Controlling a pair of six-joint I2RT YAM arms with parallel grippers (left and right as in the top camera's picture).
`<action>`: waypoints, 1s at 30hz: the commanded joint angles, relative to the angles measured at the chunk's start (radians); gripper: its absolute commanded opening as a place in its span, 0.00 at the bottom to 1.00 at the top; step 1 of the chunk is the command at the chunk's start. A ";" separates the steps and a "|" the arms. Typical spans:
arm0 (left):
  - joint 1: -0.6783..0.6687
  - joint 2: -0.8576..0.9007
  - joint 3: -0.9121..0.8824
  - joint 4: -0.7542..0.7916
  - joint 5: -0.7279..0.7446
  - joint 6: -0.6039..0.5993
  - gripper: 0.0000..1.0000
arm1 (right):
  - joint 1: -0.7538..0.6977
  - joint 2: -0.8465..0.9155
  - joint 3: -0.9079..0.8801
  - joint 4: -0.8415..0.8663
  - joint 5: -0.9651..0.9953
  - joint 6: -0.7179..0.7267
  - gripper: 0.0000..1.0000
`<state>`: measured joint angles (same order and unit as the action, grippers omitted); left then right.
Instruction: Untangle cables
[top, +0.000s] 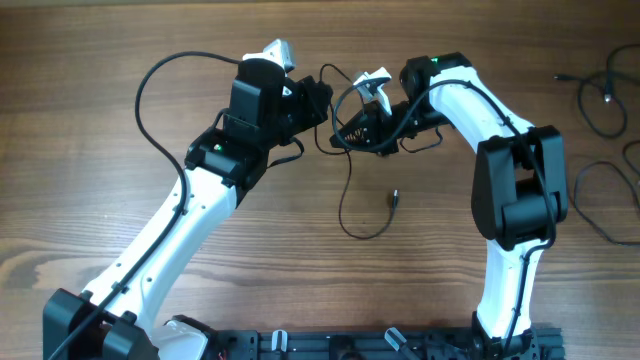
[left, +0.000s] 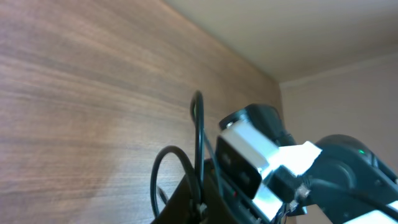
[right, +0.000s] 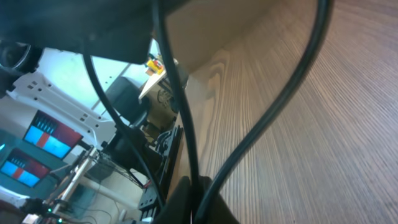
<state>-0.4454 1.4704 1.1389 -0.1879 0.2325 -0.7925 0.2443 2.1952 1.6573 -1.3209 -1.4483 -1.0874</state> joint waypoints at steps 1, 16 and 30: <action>-0.002 -0.017 0.011 -0.058 -0.037 -0.012 0.20 | 0.003 -0.034 0.004 0.082 -0.018 0.217 0.05; 0.103 -0.115 0.011 -0.161 -0.078 -0.004 1.00 | -0.194 -0.038 0.084 0.540 0.782 0.998 0.05; 0.103 -0.113 0.010 -0.353 -0.093 -0.004 1.00 | -0.355 -0.016 0.267 0.921 1.370 0.848 0.04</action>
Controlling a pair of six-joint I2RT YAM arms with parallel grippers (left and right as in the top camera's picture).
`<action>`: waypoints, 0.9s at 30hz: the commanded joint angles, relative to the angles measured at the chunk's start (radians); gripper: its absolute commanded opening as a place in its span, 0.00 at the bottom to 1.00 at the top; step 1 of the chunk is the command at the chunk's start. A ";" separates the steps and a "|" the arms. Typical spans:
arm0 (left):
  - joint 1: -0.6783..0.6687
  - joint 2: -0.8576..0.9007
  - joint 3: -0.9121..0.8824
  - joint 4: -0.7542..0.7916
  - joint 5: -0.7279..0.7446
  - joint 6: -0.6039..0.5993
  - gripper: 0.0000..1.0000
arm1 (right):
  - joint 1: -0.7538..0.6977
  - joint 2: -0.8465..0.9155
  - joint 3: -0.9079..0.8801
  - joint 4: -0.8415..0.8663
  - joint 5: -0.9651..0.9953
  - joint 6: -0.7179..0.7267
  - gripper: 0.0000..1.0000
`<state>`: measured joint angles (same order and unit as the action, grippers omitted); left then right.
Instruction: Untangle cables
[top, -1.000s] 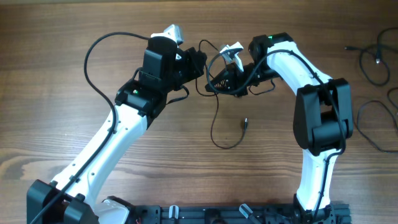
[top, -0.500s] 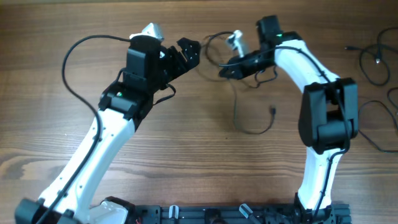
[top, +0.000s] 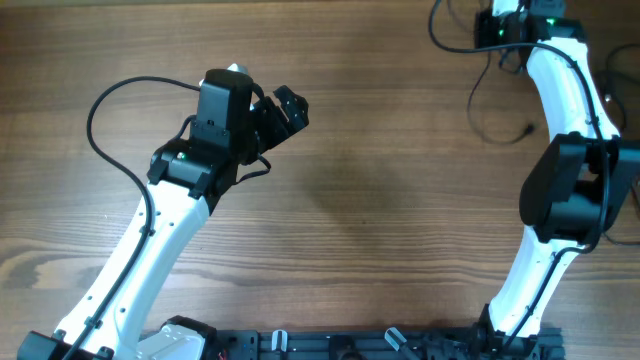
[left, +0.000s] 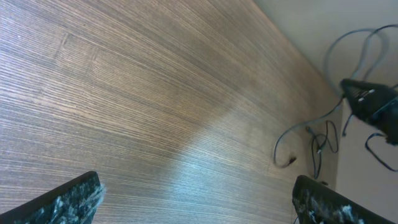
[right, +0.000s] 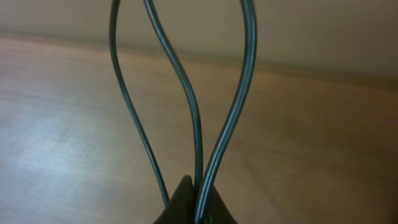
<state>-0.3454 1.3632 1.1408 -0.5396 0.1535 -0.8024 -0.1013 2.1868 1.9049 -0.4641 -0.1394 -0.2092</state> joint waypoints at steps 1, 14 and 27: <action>0.003 -0.005 0.008 -0.001 -0.014 0.006 1.00 | -0.010 0.000 0.019 0.085 0.061 -0.032 0.05; 0.003 -0.005 0.009 -0.001 -0.014 0.006 1.00 | -0.045 0.125 0.018 0.049 0.163 0.226 0.67; 0.003 -0.005 0.008 -0.001 -0.014 0.006 1.00 | -0.066 -0.235 0.019 -0.056 0.158 0.343 1.00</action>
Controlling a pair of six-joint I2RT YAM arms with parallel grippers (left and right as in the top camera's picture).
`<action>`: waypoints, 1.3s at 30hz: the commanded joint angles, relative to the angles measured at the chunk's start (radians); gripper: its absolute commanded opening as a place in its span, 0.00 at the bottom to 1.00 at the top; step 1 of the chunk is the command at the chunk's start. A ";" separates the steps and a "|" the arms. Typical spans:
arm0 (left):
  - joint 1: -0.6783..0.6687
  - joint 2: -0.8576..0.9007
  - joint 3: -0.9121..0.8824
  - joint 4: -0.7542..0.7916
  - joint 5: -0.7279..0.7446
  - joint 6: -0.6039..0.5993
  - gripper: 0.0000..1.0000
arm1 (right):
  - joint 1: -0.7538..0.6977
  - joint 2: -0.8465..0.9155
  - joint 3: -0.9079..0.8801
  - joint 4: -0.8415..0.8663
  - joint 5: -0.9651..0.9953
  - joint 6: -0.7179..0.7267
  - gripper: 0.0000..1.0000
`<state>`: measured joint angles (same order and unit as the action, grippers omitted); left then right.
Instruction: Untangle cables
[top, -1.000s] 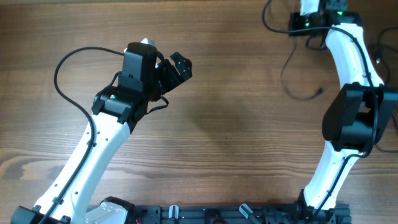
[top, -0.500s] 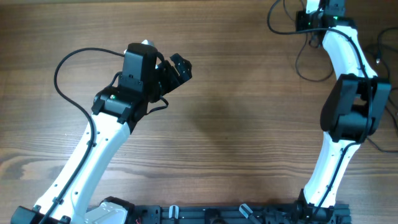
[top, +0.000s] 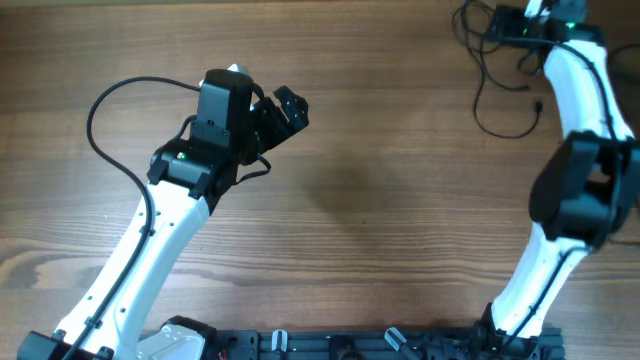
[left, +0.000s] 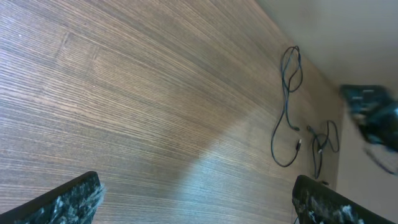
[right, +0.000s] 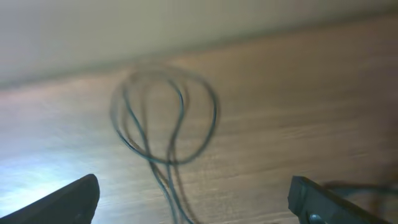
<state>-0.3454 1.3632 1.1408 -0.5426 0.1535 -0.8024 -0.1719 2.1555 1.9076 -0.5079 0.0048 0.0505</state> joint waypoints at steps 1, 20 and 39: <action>0.003 -0.005 0.009 0.002 -0.014 0.006 1.00 | 0.005 -0.268 0.017 -0.026 0.013 0.083 1.00; 0.003 -0.005 0.008 0.002 -0.014 0.006 1.00 | 0.005 -0.993 -0.042 -0.591 -0.003 0.134 1.00; 0.003 -0.005 0.008 0.002 -0.014 0.006 1.00 | 0.005 -1.868 -0.509 -0.869 -0.078 0.129 1.00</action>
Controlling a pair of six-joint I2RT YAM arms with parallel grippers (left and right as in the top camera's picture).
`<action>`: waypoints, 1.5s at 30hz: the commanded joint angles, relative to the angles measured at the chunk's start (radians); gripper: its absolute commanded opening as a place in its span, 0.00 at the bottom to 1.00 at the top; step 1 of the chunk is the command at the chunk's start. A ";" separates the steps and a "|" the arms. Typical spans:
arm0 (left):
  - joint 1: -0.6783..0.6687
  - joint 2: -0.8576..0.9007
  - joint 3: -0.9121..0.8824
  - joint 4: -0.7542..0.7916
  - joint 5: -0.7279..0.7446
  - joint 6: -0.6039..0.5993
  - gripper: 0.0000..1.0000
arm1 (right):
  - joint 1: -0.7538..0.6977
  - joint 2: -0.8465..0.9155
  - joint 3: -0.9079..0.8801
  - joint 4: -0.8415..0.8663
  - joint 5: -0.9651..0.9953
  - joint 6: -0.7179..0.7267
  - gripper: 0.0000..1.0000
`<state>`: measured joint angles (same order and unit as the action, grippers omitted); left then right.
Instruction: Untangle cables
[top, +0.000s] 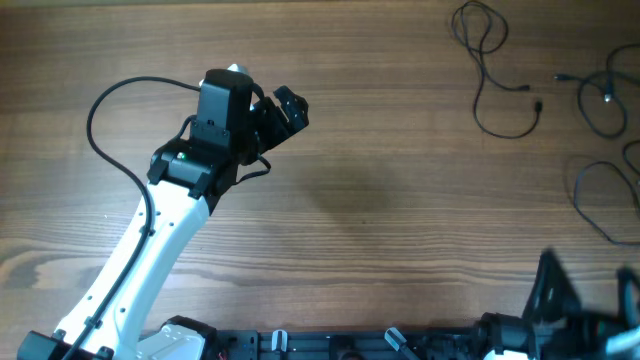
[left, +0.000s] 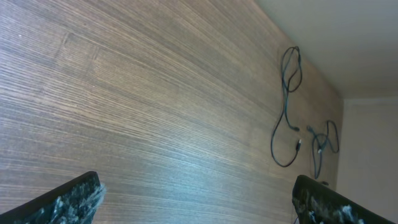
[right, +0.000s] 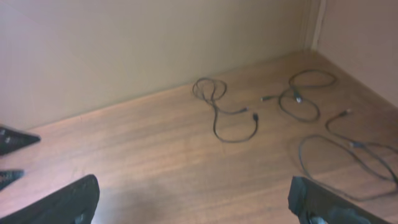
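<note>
A thin black cable (top: 478, 112) lies loose on the wooden table at the back right, with a small loop at its far end. The left wrist view shows the cable (left: 285, 111) far ahead, and the right wrist view shows the cable (right: 216, 121) in the distance. My left gripper (top: 293, 108) hovers over the left middle of the table, open and empty (left: 196, 199). My right gripper (top: 587, 285) is drawn back at the front right edge, open with nothing between its fingers (right: 193, 199).
More black cables (top: 600, 95) lie along the right edge of the table, one a wide loop (top: 600, 205). They also show as cables (right: 305, 102) near the wall corner. The left arm's own cord arcs over the left side.
My right gripper, open over the back right corner just above the laid-down cable, is now back at the front right edge. The cable and left arm have not moved.
Both grippers were close together at the back middle, shut on a tangled cable. Then the left gripper stood open and empty while the right held the cable at the back right. Then the right was open with the cable on the table, and now it is withdrawn.
</note>
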<state>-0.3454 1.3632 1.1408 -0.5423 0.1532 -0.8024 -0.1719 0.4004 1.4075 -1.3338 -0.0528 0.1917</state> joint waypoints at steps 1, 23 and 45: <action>0.003 -0.005 0.009 0.002 -0.013 0.006 1.00 | 0.005 -0.143 -0.009 -0.058 -0.020 -0.013 1.00; 0.003 -0.005 0.009 0.002 -0.013 0.006 1.00 | 0.005 -0.294 -0.126 -0.274 -0.134 0.205 1.00; 0.003 -0.005 0.008 0.002 -0.013 0.006 1.00 | 0.005 -0.293 -0.603 0.374 -0.349 0.127 1.00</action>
<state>-0.3454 1.3632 1.1408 -0.5430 0.1528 -0.8024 -0.1711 0.1207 0.8505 -1.1072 -0.2432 0.7265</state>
